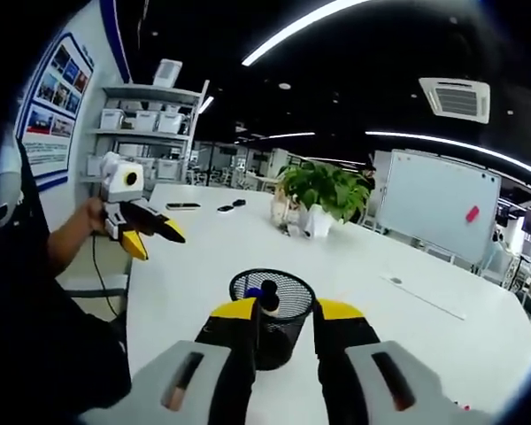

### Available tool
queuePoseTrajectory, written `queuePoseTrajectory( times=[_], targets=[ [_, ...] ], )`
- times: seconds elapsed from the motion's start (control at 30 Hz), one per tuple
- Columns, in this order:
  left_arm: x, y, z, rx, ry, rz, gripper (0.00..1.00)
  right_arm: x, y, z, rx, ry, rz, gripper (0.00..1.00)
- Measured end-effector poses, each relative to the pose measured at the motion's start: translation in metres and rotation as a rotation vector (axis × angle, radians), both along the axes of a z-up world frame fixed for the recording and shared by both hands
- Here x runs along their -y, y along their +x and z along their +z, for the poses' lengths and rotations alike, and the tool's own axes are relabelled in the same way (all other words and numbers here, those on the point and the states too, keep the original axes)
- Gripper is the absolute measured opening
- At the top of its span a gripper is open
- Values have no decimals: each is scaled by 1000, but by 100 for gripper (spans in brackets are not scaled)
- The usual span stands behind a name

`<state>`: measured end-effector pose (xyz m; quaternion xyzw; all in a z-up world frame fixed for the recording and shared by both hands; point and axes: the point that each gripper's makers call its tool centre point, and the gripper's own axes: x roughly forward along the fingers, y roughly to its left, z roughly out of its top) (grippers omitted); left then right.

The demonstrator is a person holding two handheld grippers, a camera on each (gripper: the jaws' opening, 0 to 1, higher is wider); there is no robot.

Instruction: Pick up the whiteboard markers from the pen holder and place them facing the whiteboard neatly

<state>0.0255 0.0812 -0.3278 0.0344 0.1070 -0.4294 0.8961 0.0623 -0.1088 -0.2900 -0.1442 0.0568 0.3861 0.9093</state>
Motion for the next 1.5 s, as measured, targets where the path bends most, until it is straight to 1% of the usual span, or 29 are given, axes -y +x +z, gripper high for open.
queuePoseTrajectory(
  times=[0.33,0.6,1.13,1.27,1.43,1.5],
  targets=[
    [-1,0,0,2,1,4,50,-1,3,-5,-5,-18,-2,26],
    [-1,0,0,1,1,6,50,-7,5,-12,-14,-35,6,25],
    [-3,1,0,-2,-1,7,49,-19,8,-15,-27,-39,26,24],
    [-4,1,0,0,-3,8,49,-19,9,-17,-47,-27,22,17],
    [-3,1,-1,-2,0,8,49,-21,10,-18,-49,-20,27,18],
    [-3,1,-1,-3,0,7,49,-21,10,-19,-55,-18,27,16]
  ],
)
